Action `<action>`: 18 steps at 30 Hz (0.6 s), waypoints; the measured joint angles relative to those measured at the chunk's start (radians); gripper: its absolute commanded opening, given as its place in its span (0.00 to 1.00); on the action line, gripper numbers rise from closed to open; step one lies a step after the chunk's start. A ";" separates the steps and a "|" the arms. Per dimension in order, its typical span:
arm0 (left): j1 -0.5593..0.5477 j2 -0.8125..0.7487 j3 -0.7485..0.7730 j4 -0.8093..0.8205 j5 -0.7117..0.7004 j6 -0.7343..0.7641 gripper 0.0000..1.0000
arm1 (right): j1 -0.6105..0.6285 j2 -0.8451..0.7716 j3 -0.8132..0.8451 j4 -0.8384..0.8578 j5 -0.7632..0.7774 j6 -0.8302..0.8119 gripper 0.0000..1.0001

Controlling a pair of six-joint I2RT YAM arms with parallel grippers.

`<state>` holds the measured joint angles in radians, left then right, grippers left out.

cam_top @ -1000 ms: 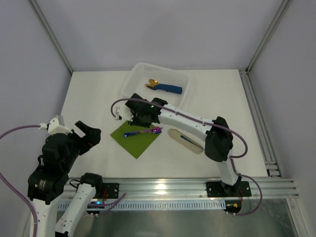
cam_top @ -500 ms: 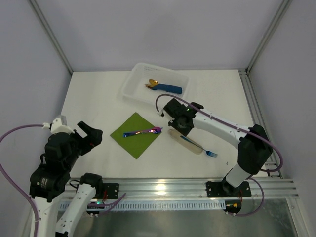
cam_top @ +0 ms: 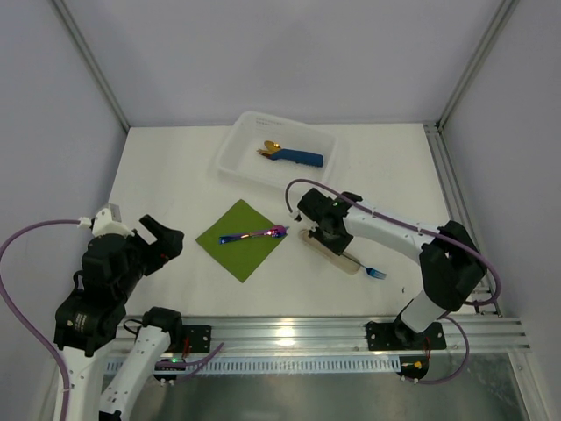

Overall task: Place the utensils on the paper napkin and roll it up
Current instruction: Pick up the utensils from the container.

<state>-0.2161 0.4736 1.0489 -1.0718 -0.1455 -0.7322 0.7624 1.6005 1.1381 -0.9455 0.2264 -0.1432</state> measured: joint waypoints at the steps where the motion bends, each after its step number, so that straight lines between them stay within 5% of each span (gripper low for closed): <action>1: 0.000 0.000 0.000 0.000 0.000 0.000 0.93 | -0.001 0.004 -0.002 0.003 -0.002 0.000 0.23; 18: 0.000 0.000 0.000 0.000 0.000 0.000 0.93 | -0.025 0.097 -0.033 0.097 -0.019 -0.012 0.23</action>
<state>-0.2161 0.4740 1.0489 -1.0718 -0.1452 -0.7322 0.7372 1.6974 1.1049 -0.8482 0.2077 -0.1555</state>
